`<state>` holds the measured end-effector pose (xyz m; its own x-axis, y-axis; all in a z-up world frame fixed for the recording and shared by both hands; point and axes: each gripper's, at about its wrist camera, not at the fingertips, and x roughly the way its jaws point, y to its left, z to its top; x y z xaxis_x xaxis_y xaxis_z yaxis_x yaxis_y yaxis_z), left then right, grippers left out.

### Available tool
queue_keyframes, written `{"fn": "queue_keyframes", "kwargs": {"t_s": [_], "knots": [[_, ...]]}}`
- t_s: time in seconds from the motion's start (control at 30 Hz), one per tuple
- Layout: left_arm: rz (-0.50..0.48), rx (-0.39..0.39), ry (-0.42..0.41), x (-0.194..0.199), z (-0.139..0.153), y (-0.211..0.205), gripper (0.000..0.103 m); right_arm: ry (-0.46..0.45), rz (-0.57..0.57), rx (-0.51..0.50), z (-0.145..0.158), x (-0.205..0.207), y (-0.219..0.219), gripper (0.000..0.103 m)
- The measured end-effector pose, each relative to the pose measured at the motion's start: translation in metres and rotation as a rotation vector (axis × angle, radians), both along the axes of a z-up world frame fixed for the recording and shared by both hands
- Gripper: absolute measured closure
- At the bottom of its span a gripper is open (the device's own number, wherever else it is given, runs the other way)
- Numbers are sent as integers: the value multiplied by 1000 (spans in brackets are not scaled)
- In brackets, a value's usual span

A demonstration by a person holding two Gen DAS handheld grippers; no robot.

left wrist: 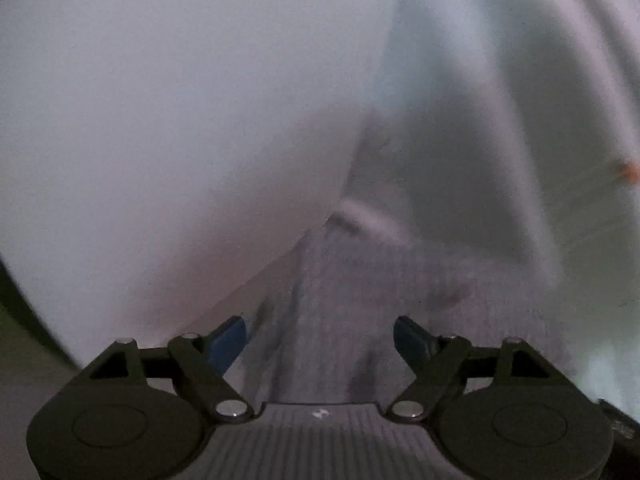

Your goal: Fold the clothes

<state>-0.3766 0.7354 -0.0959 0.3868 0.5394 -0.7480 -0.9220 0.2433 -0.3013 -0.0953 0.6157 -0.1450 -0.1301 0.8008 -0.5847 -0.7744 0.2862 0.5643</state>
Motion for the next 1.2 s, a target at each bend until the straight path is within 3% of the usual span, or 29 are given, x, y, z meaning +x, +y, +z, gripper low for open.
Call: {"fn": "queue_keyframes", "kwargs": {"t_s": [0.07,0.2,0.33,0.47,0.57,0.73,1.03,1.2], "knots": [[-1,-43,-23,-2,-14,4,8,-18,2,-24,-4,1,-6,2],[4,-18,-8,-7,-17,-2,2,-80,-29,-67,-1,-1,-22,1],[-46,110,64,-4,4,-24,2,-249,-52,-78,23,-17,-40,1],[-141,245,95,-2,34,-57,0,-409,-52,-8,58,-42,-72,0],[-146,299,97,-4,55,-91,0,-438,-52,49,81,-58,-103,0],[-105,362,114,-7,76,-164,0,-430,-81,58,102,-77,-149,0],[-156,284,41,-26,70,-259,0,-508,-88,-52,94,-112,-222,1],[-172,298,101,-37,61,-285,0,-537,-71,-124,88,-130,-263,1]]}}
